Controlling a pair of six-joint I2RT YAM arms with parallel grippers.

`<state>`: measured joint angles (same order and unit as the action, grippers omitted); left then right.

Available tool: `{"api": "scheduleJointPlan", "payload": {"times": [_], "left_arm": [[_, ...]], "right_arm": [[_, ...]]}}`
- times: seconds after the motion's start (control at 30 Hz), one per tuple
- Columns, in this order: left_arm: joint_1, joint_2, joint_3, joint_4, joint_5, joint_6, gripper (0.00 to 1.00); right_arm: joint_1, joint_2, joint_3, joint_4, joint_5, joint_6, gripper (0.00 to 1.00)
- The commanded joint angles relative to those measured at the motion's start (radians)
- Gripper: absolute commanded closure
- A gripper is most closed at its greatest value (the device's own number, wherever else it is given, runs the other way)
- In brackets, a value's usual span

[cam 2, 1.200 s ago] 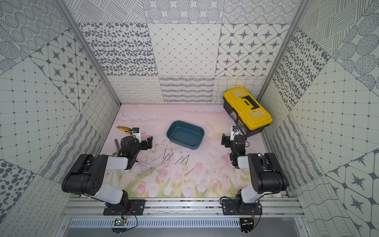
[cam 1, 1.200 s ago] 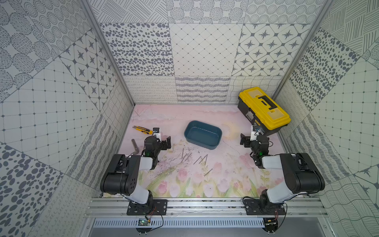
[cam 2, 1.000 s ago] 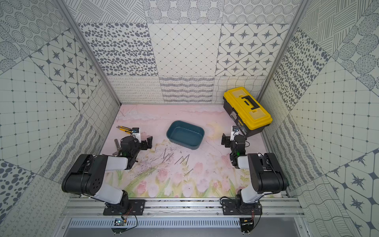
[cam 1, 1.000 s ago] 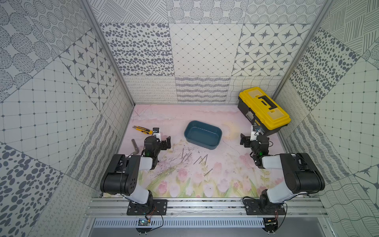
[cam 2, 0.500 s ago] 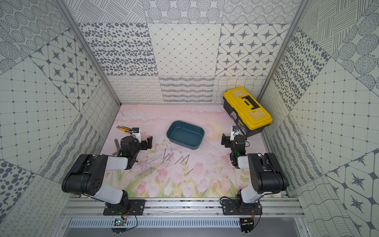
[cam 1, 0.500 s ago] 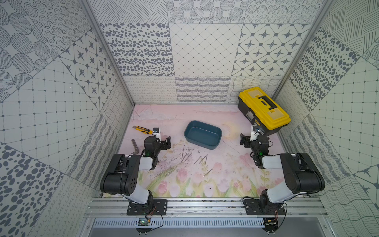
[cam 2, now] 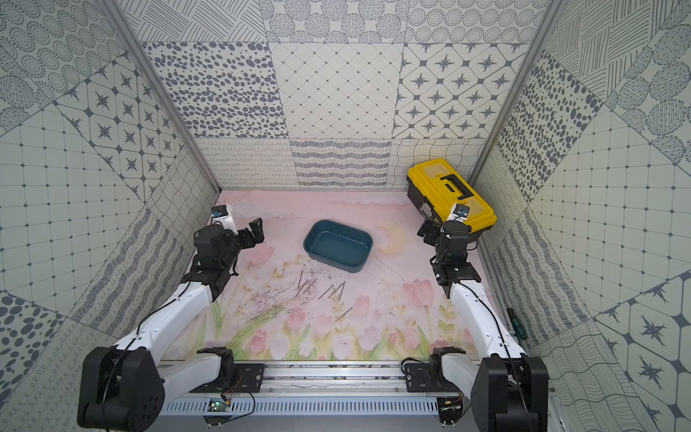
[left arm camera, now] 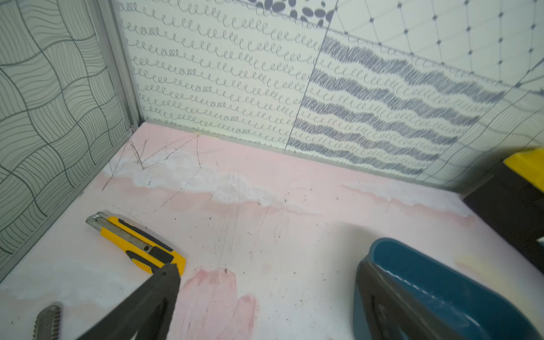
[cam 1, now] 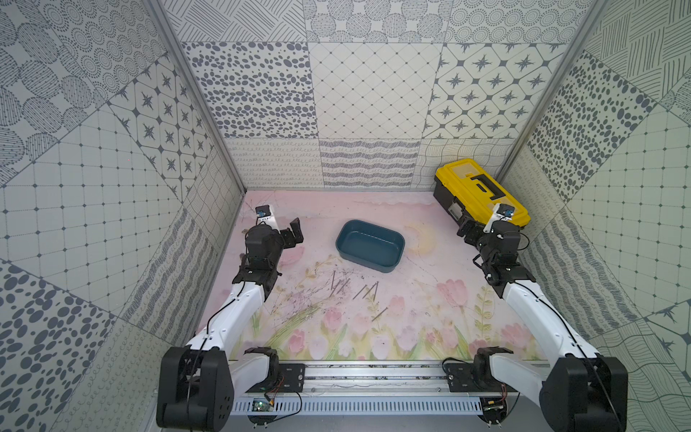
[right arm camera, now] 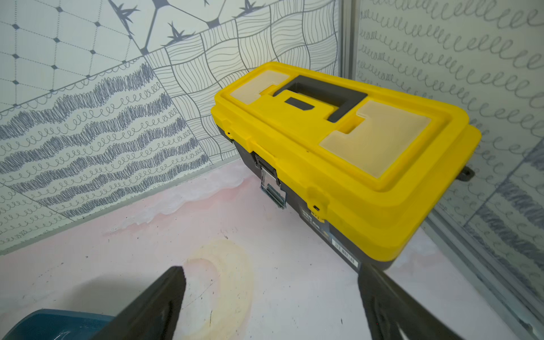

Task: Put the nails on the desktop into the storage box
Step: Pick up the nail from the center of the board.

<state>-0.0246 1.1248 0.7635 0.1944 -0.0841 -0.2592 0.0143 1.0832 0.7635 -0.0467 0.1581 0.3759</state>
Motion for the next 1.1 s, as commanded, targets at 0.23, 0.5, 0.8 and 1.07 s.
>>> {"api": "scheduleJointPlan", "payload": {"times": [0.23, 0.5, 0.8, 1.07], "left_arm": [[-0.069, -0.047, 0.395, -0.923, 0.205, -0.367, 0.01], [-0.237, 0.007, 0.332, -0.999, 0.318, -0.314, 0.26], [-0.422, 0.216, 0.303, -0.995, 0.229, -0.292, 0.49], [-0.449, 0.394, 0.314, -0.954, 0.201, -0.249, 0.61]], "right_arm": [[0.197, 0.068, 0.337, -0.472, -0.223, 0.09, 0.09], [0.561, 0.145, 0.44, -0.53, -0.115, 0.012, 0.11], [0.695, 0.204, 0.437, -0.531, -0.069, -0.027, 0.13], [0.698, 0.208, 0.402, -0.486, -0.103, -0.023, 0.15]]}}
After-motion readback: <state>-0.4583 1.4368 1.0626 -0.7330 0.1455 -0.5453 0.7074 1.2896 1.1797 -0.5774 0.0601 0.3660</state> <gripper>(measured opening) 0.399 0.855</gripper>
